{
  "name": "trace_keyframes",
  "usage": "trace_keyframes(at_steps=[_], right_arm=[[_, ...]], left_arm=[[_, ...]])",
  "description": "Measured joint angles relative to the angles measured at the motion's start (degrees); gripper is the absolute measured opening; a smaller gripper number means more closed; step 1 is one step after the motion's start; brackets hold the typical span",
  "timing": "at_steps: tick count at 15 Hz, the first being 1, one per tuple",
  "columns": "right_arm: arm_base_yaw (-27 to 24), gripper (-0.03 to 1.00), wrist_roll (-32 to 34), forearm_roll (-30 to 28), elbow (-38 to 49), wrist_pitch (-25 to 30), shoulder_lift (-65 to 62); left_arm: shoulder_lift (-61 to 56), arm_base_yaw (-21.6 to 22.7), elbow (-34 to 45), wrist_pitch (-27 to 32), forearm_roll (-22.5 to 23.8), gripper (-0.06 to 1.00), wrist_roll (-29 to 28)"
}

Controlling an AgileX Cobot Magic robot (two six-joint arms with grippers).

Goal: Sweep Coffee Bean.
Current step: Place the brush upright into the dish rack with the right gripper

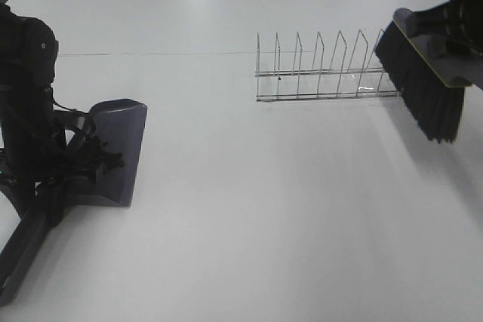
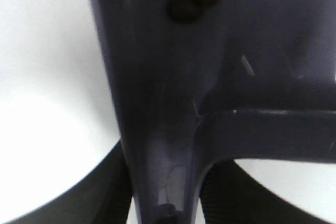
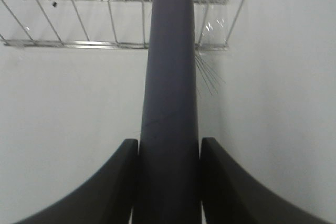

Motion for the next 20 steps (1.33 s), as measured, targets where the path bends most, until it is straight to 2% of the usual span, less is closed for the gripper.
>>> trace_keyframes(at_steps=[4, 7, 9, 20], right_arm=[[-0.74, 0.3, 0.11, -1.72, 3.21, -0.97, 1.2], [-0.74, 0.3, 0.29, -1.72, 3.15, -5.04, 4.41], [-0.74, 0.3, 0.4, -1.72, 2.69, -5.27, 6.65], [-0.74, 0.3, 1.43, -1.78, -5.79, -9.51, 18.05]], left_arm=[[-0.17, 0.11, 0.06, -1.6, -2.58, 0.34, 0.4], [-0.17, 0.11, 0.06, -1.66, -2.75, 0.34, 0.8], [-0.17, 0.11, 0.06, -1.72, -2.75, 0.34, 0.86], [-0.63, 0.11, 0.06, -2.58, -2.98, 0.34, 1.03]])
